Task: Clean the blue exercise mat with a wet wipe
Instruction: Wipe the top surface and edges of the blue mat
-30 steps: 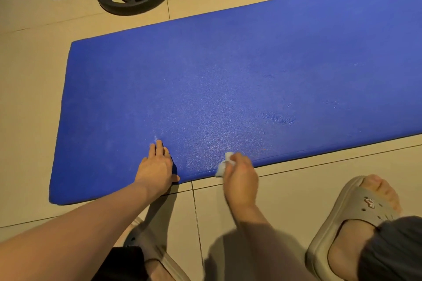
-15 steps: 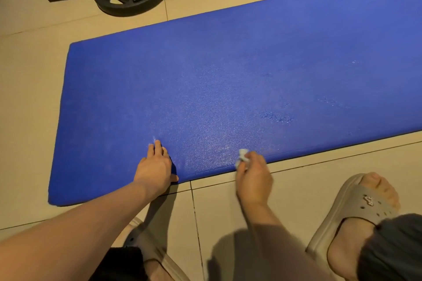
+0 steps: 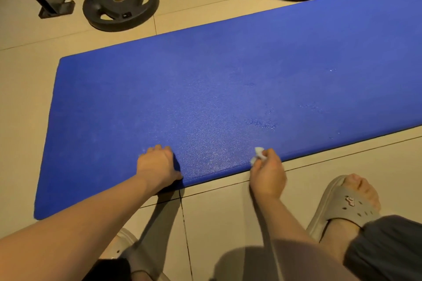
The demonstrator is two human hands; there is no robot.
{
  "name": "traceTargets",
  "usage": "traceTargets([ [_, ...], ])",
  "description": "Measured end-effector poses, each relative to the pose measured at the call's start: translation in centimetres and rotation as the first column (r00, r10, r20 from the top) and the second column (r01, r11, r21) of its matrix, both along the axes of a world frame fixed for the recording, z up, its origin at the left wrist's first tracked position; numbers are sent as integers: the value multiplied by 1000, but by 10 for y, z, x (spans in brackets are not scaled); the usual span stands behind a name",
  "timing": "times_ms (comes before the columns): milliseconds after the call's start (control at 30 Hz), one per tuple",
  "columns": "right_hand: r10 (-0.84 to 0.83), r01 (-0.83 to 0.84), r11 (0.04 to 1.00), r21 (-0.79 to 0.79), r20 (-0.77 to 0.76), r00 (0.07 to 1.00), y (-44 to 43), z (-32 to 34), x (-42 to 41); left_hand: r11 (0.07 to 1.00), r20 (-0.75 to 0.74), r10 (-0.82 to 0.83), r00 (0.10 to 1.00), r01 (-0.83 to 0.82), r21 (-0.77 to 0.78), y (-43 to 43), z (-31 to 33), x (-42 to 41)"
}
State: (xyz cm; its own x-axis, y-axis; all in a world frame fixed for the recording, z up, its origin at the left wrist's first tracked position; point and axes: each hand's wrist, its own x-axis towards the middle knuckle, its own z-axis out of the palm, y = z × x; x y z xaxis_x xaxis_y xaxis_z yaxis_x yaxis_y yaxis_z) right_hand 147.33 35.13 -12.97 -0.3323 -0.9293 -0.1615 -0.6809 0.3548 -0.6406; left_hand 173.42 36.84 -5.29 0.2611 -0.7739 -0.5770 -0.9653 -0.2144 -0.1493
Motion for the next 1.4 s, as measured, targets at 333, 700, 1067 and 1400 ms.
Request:
traceTargets([
  [333, 125, -127, 991, -33, -42, 991, 3, -3, -19, 991, -101, -131, 986, 127, -45, -48, -16, -31],
  [700, 229, -229, 973, -24, 11, 973, 19, 7, 22, 997, -17, -69, 997, 69, 45, -62, -25, -55],
  [1067, -138, 146, 989, 35, -165, 976, -61, 8, -77, 995, -30, -91, 995, 92, 41, -61, -26, -51],
  [1400, 271, -265, 963, 55, -215, 938, -27, 26, -32, 995, -21, -87, 996, 88, 45, -63, -22, -57],
])
